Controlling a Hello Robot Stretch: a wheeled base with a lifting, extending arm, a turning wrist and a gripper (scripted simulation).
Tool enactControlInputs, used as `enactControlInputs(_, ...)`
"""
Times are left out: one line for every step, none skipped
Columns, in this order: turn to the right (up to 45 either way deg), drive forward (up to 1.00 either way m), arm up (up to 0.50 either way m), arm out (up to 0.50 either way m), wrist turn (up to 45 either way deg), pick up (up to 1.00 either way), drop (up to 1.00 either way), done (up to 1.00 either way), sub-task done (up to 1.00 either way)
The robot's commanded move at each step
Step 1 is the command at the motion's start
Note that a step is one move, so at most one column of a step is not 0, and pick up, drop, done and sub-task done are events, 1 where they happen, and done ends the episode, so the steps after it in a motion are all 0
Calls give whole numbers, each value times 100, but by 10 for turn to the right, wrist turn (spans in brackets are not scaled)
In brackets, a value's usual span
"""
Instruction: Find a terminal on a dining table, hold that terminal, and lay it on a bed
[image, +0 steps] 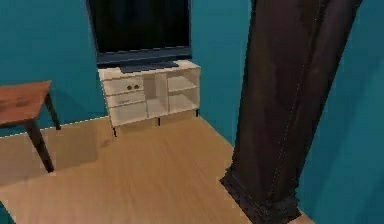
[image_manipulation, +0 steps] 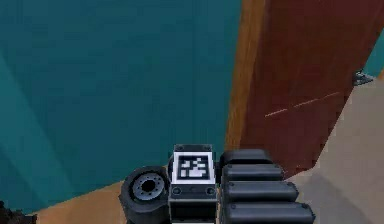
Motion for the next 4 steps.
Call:
enactControlInputs(-450, 0, 0, 0, 0, 0, 0, 0, 0)
enactControlInputs(-90, 0, 0, 0, 0, 0, 0, 0, 0)
enactControlInputs(0, 55, 0, 0, 0, 0, 0, 0, 0)
enactControlInputs(-450, 0, 0, 0, 0, 0, 0, 0, 0)
